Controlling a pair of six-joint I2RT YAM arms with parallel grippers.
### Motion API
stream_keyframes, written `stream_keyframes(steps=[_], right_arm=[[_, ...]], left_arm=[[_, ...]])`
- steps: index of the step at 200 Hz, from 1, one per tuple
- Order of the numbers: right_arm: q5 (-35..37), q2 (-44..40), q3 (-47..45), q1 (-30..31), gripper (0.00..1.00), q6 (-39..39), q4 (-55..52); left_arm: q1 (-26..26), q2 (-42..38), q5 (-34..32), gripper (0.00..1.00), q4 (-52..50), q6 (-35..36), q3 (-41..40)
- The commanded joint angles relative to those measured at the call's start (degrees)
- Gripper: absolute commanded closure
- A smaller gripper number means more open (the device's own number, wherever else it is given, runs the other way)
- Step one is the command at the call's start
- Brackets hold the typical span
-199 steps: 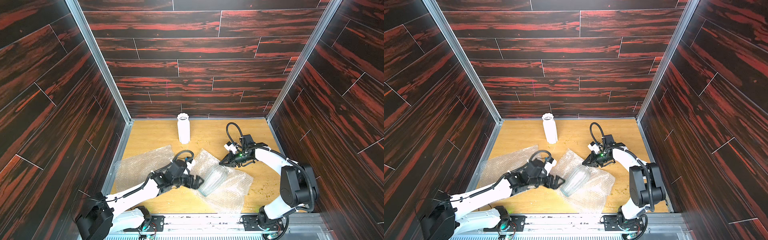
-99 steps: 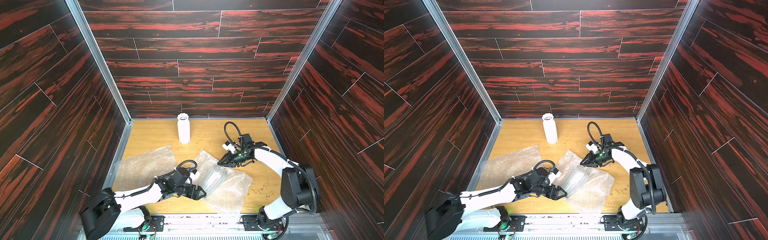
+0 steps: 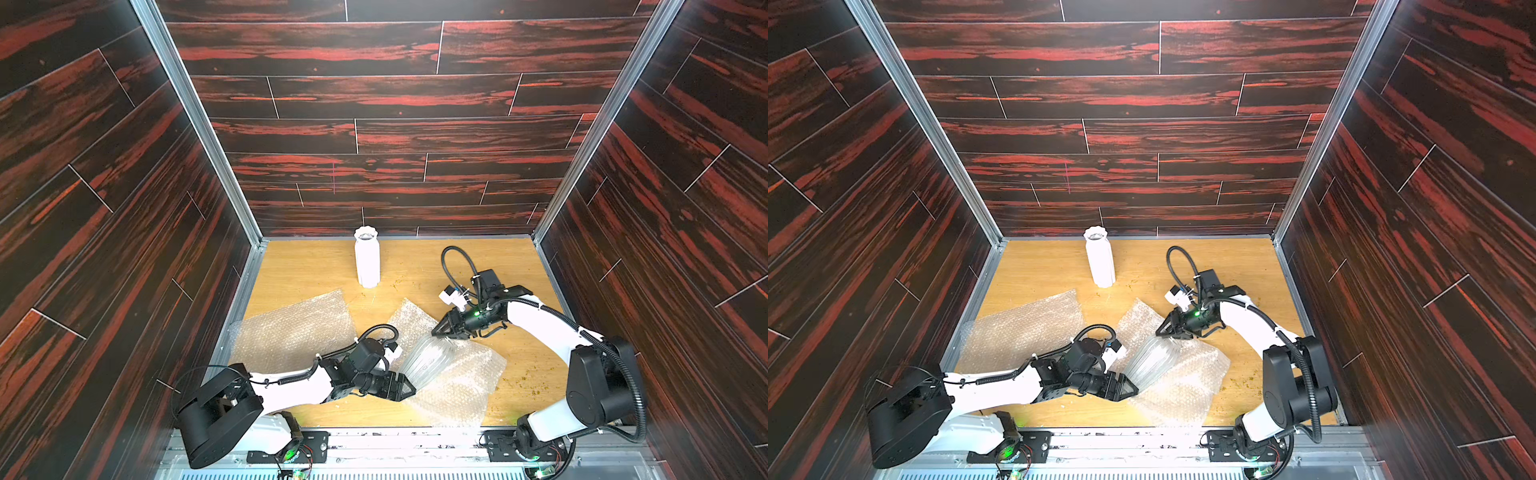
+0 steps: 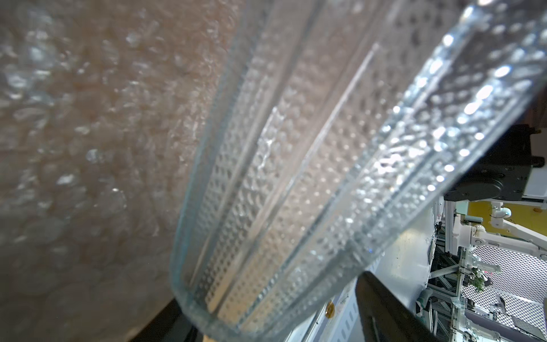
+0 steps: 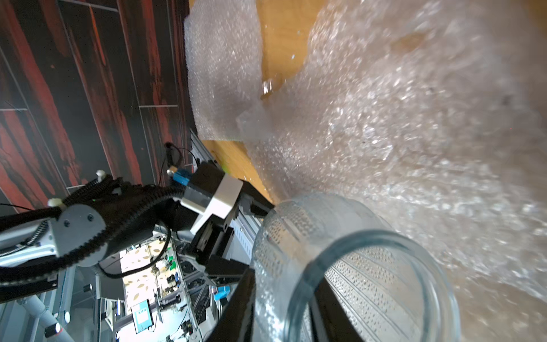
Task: Unwrap the vase from the bubble wrap
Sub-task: Pick up the vase from the bubble wrap.
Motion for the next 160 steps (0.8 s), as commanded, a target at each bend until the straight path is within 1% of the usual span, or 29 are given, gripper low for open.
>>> stream_keyframes(steps=[1,18,44,74,106,117,129,141,160], right_arm=[[-1.0,-0.4,2.3,2.9,0.67,-2.3,-5.2],[-0.2,-0.4,3.6,3.6,0.68,-2.2,-6.0],[-1.2,-0.3,5.2,4.2,0.74,-1.9,-6.0],[-1.5,0.9,7.5,7.4,0.74,-1.5,-6.5],[-1.3,1.5,9.0,8.9,0.88,-0.7,-6.3],[-1.1,1.5,9.7,8.9,0.92,-0.7,-6.6],[-0.6,1.5,10.4,8.9,0.94,-1.0,-7.2],[0.0,1.5,11.4,8.9,1.00,-1.3,-8.3],[2.5,1.7,13.6,9.0,1.00,-2.1,-10.4]], left_arm=[[-0.2,-0.4,-1.8,0.19,4.9,-0.2,-0.4],[-0.2,-0.8,-2.4,0.19,4.9,-0.2,-0.7],[-0.2,-1.1,-3.1,0.19,4.8,-0.3,-1.0],[-0.2,-1.5,-4.4,0.19,4.0,0.1,-1.1],[-0.2,-1.7,-5.7,0.19,3.1,0.6,-0.5],[-0.2,-1.6,-6.4,0.19,2.8,0.6,-0.4],[-0.2,-1.6,-7.0,0.19,2.7,0.8,-0.5],[-0.2,-1.5,-7.7,0.19,2.6,0.8,-0.5],[-0.2,-1.3,-8.7,0.19,1.5,1.3,0.2]])
